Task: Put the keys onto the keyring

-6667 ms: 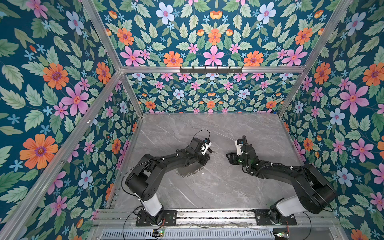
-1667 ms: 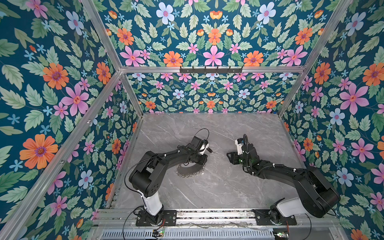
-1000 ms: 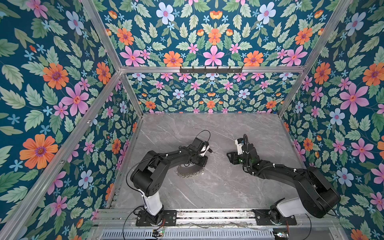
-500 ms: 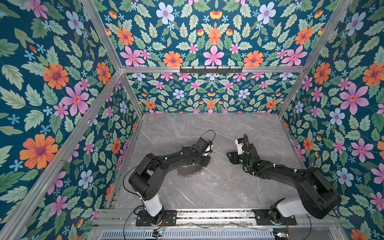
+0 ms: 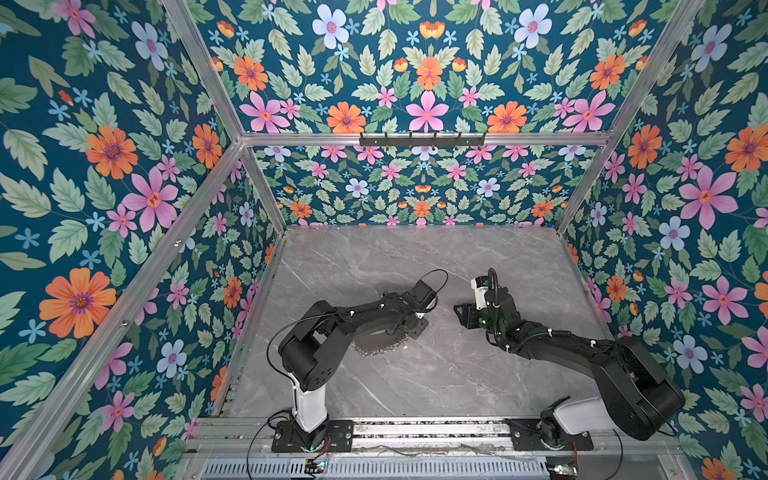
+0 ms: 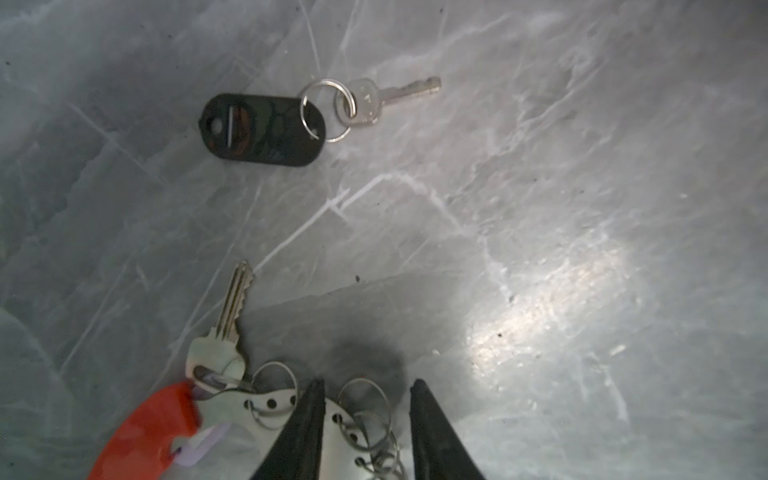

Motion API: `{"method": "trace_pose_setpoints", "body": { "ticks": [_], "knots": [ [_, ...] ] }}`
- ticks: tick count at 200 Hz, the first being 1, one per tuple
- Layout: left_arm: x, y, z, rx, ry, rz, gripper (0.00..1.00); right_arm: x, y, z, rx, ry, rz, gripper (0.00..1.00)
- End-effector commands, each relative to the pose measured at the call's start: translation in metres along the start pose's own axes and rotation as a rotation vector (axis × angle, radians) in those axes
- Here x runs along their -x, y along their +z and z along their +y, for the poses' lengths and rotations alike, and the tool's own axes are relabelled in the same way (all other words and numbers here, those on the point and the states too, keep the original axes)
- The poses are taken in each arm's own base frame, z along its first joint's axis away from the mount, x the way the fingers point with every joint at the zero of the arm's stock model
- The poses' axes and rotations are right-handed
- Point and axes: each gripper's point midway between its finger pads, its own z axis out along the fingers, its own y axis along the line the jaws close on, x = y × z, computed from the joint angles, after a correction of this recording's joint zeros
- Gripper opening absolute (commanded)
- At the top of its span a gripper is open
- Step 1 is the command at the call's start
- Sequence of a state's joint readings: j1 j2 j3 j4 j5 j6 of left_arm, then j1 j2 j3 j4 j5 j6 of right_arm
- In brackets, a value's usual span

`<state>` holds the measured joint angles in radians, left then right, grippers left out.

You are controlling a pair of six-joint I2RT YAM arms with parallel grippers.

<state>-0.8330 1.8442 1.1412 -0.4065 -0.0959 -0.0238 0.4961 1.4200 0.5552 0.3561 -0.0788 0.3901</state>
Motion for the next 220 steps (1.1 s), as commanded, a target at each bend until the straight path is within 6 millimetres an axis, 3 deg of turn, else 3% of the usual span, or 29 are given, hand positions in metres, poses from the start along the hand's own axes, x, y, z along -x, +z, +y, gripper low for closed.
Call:
{"method": "trace_pose_setpoints", "body": {
  "ticks": [1,64,146,220],
  "knots": [
    [-0.0082,0.0004,0.0052,0.033,0.018,0.036,0.37,0.0018,-0.0007,0.0016,0.008,0.002,-0.011,0.55],
    [-0.0122,0.0006,0.0042,0.037,0.027,0.047,0.37,0.0029,-0.0019,0.0019,0.009,0.001,-0.016,0.55],
    [-0.0147,0.0013,0.0038,0.036,0.036,0.063,0.14,0.0026,-0.0017,0.0021,0.011,0.002,-0.017,0.56],
    [-0.0085,-0.0062,0.0077,0.051,0.035,0.051,0.06,0.0028,-0.0008,0.0023,0.013,0.003,-0.015,0.55]
  ]
}}
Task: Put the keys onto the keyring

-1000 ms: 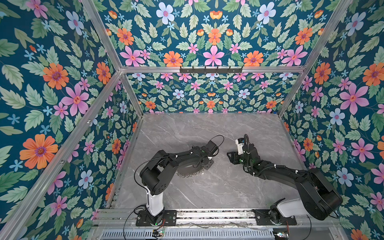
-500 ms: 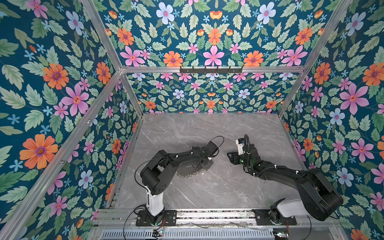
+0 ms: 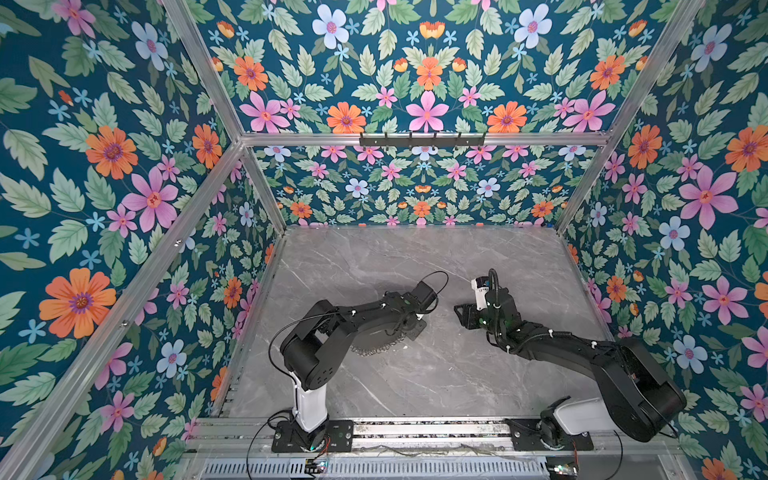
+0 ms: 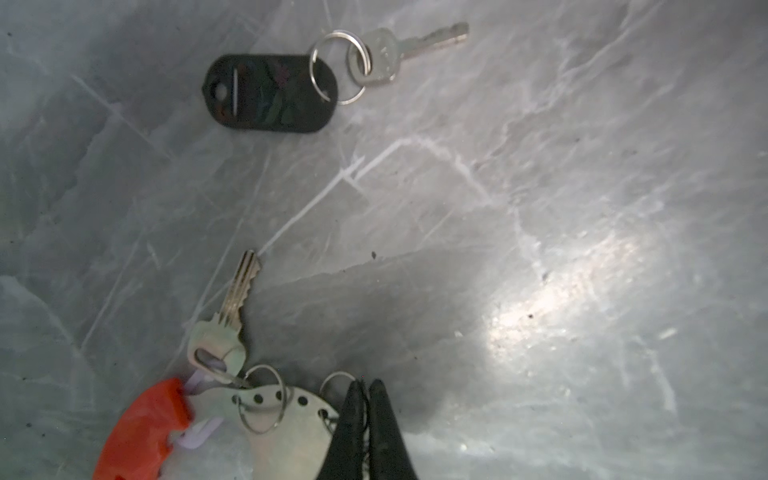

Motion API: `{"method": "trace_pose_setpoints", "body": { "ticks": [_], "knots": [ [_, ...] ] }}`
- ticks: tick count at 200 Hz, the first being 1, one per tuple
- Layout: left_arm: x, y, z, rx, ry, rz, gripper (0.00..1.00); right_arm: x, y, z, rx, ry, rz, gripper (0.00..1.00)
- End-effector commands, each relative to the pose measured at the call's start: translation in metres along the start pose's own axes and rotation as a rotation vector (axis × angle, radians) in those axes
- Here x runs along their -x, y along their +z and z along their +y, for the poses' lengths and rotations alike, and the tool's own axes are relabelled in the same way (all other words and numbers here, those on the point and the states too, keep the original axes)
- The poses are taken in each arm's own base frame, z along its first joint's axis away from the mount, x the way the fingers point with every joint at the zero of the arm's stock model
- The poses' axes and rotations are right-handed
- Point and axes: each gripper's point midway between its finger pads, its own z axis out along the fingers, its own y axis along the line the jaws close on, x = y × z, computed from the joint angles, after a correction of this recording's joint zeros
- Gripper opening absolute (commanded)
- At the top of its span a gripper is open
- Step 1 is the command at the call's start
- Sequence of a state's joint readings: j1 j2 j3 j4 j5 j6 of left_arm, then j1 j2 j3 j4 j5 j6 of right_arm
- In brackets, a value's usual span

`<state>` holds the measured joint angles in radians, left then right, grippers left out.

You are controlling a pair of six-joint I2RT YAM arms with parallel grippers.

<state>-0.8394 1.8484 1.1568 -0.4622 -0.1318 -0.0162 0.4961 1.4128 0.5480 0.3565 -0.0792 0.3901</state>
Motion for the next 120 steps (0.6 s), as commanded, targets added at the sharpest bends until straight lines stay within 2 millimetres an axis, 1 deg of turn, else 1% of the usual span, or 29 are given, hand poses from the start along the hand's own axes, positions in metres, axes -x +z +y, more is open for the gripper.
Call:
{"method": "trace_pose_setpoints", "body": {
  "ticks": [1,45,75,108,120],
  "knots": [
    [-0.0011,-0.0044,0.0041,0.018,0.013,0.008,0.06,0.0039,0.0006,0.0028,0.013,0.003,-0.015,0.55],
    [-0.0004,-0.0067,0.0071,0.034,0.009,0.005,0.02,0.0041,0.0006,0.0031,0.013,0.003,-0.015,0.56],
    [0.0008,-0.0084,0.0094,0.045,0.005,0.000,0.02,0.0037,0.0006,0.0030,0.013,0.003,-0.014,0.55],
    [-0.0004,-0.0054,0.0105,0.055,0.005,0.008,0.02,0.0039,0.0006,0.0030,0.013,0.003,-0.014,0.55],
    [-0.0011,-0.0037,0.0099,0.053,0.007,0.013,0.00,0.0038,0.0007,0.0026,0.011,0.004,-0.013,0.56]
  ]
}}
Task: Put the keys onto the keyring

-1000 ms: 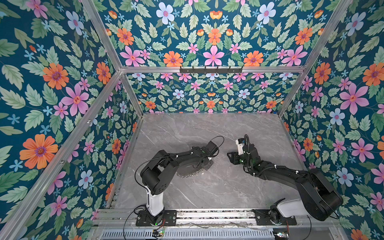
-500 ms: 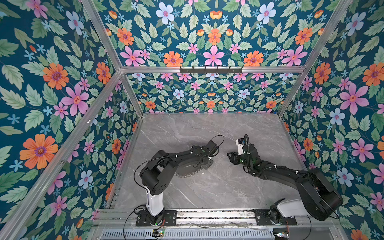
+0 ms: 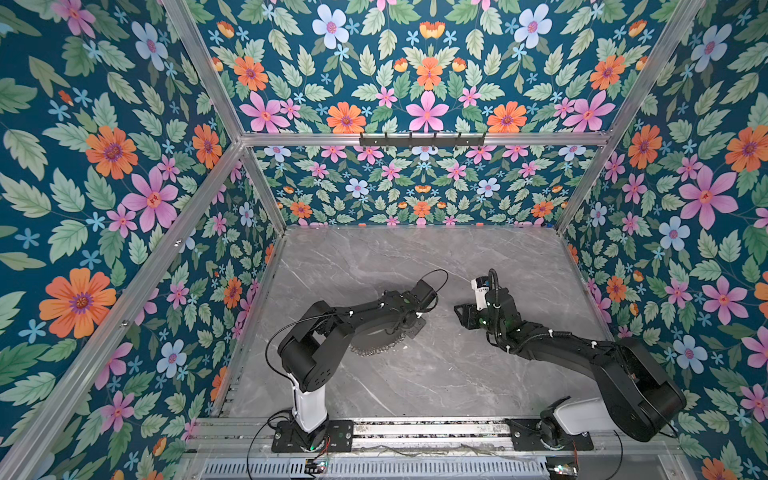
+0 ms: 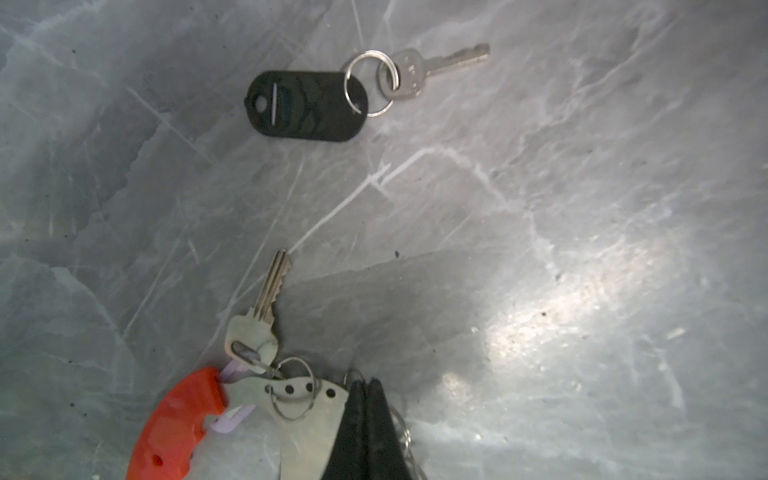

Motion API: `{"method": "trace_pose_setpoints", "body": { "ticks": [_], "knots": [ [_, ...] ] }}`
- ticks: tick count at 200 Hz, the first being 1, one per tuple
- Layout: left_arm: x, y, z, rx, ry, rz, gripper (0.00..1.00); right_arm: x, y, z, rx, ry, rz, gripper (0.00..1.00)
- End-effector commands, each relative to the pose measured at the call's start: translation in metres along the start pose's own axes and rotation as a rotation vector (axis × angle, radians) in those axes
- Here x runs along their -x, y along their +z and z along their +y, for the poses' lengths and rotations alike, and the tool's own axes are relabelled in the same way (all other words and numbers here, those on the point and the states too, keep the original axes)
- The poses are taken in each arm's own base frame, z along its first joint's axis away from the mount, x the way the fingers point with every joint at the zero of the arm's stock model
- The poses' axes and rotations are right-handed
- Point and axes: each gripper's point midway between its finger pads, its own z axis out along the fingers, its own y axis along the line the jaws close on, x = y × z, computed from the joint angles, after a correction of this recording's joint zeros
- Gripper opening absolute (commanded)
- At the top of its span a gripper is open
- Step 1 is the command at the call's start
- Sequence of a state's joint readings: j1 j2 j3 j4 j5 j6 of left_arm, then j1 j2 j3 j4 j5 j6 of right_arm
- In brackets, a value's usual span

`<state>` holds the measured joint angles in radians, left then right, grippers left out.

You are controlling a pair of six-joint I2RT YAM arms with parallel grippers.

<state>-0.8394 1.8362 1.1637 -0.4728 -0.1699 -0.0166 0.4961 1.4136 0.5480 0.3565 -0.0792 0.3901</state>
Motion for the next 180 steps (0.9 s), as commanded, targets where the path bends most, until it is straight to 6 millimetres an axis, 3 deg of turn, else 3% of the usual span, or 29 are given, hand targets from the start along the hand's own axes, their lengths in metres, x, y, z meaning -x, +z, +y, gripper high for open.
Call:
{"method": "trace_pose_setpoints", "body": {
  "ticks": [1,37,111,142,180],
  "knots": [
    [-0.004,0.002,0.002,0.015,0.009,0.023,0.00,0.004,0.000,0.003,0.011,0.003,-0.015,0.55],
    [0.002,-0.005,0.003,0.011,-0.004,0.006,0.00,0.004,0.000,0.002,0.009,0.001,-0.016,0.56],
    [0.033,-0.055,0.007,-0.038,-0.037,-0.148,0.00,0.006,-0.008,0.000,-0.005,-0.004,-0.030,0.56],
    [0.054,-0.089,0.003,-0.105,-0.029,-0.264,0.00,0.023,-0.018,0.011,0.032,-0.015,-0.085,0.56],
    [0.083,-0.135,-0.001,-0.204,-0.027,-0.441,0.00,0.055,-0.053,0.042,0.155,-0.003,-0.074,0.61]
  ]
}}
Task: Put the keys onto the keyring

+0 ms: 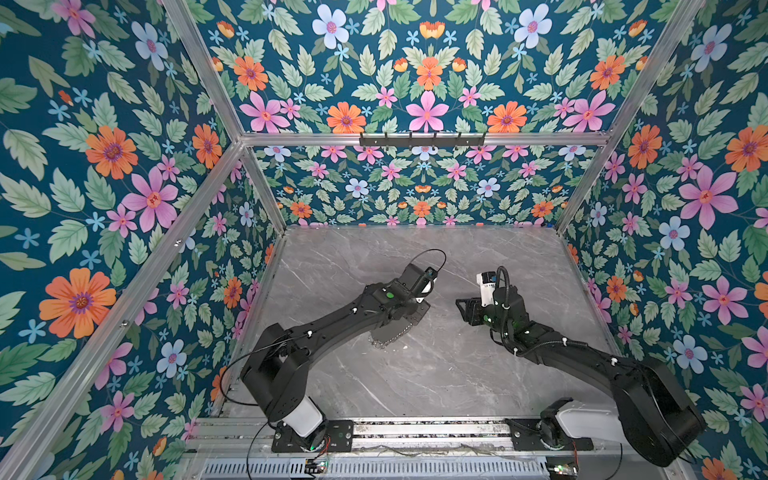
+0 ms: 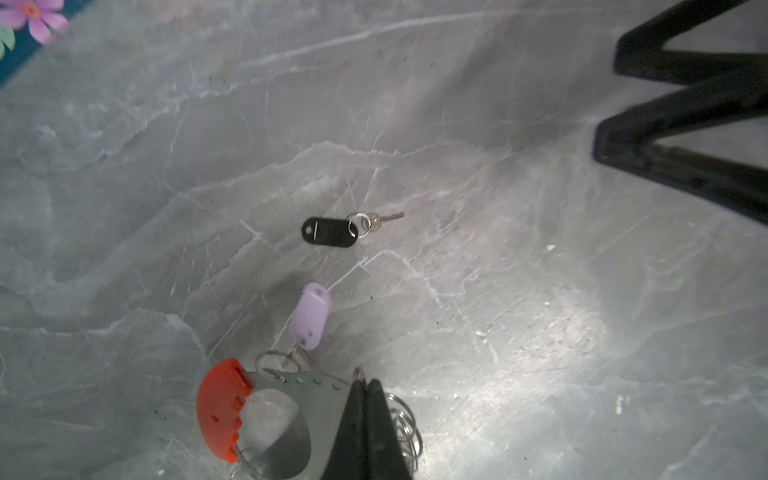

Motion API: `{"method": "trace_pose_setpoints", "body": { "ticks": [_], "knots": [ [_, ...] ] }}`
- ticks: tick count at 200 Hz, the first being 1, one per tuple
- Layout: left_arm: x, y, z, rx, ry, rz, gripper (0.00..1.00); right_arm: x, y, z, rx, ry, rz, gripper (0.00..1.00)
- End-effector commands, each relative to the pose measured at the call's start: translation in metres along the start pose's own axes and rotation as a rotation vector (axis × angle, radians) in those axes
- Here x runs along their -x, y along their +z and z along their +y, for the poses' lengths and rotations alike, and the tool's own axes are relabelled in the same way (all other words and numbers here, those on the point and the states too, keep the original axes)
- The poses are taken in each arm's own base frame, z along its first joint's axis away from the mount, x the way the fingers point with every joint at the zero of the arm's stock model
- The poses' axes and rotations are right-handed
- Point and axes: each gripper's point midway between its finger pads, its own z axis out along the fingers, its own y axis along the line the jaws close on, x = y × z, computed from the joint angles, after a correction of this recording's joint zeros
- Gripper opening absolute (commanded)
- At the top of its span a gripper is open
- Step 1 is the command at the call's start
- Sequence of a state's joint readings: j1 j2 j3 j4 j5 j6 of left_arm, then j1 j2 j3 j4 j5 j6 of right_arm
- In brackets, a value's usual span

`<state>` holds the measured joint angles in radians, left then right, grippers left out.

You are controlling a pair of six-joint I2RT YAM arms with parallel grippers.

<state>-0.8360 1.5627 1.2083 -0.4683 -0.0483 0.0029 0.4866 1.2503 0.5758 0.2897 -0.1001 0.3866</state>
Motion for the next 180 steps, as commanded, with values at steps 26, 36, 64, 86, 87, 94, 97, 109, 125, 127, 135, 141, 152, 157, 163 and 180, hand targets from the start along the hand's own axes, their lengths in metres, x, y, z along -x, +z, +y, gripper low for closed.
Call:
{"method": "trace_pose_setpoints", "body": {
  "ticks": [26,36,64,86,87,94,97,109,125,127,135,141,152,157,163,180],
  "knots": [
    [0.052,-0.031,-0.012,-0.145,-0.002,-0.206,0.00,0.043,-0.038,0.055,0.239,-0.028,0.053,0.62],
    [0.058,-0.034,-0.012,-0.168,-0.004,-0.222,0.00,0.051,-0.047,0.070,0.297,-0.055,0.064,0.61],
    [0.082,-0.049,-0.010,-0.233,0.000,-0.287,0.00,0.076,-0.071,0.096,0.407,-0.096,0.042,0.58],
    [0.097,-0.061,-0.008,-0.276,0.003,-0.334,0.00,0.090,-0.080,0.102,0.487,-0.087,0.022,0.52],
    [0.098,-0.062,-0.008,-0.280,0.003,-0.337,0.00,0.090,-0.081,0.102,0.490,-0.086,0.024,0.51],
    [0.101,-0.065,-0.009,-0.297,0.008,-0.347,0.00,0.093,-0.081,0.102,0.509,-0.083,0.030,0.50],
    [0.102,-0.067,-0.009,-0.304,0.009,-0.350,0.00,0.093,-0.081,0.103,0.519,-0.083,0.036,0.50],
    [0.107,-0.072,-0.008,-0.321,0.014,-0.366,0.00,0.092,-0.079,0.104,0.541,-0.090,0.053,0.49],
    [0.112,-0.078,-0.008,-0.344,0.023,-0.381,0.00,0.090,-0.076,0.105,0.555,-0.110,0.081,0.49],
    [0.113,-0.078,-0.009,-0.348,0.025,-0.382,0.00,0.090,-0.076,0.105,0.558,-0.112,0.084,0.49],
    [0.115,-0.080,-0.010,-0.360,0.033,-0.388,0.00,0.090,-0.074,0.106,0.565,-0.119,0.093,0.49],
    [0.116,-0.081,-0.010,-0.366,0.036,-0.392,0.00,0.090,-0.073,0.107,0.568,-0.127,0.096,0.49],
    [0.119,-0.085,-0.012,-0.380,0.044,-0.403,0.00,0.091,-0.070,0.107,0.577,-0.137,0.102,0.49],
    [0.119,-0.086,-0.012,-0.384,0.045,-0.400,0.00,0.092,-0.069,0.107,0.578,-0.143,0.100,0.48],
    [0.120,-0.087,-0.013,-0.391,0.049,-0.402,0.00,0.093,-0.067,0.108,0.579,-0.150,0.098,0.48],
    [0.121,-0.091,-0.015,-0.405,0.057,-0.399,0.00,0.095,-0.065,0.108,0.579,-0.169,0.087,0.46]
  ]
}}
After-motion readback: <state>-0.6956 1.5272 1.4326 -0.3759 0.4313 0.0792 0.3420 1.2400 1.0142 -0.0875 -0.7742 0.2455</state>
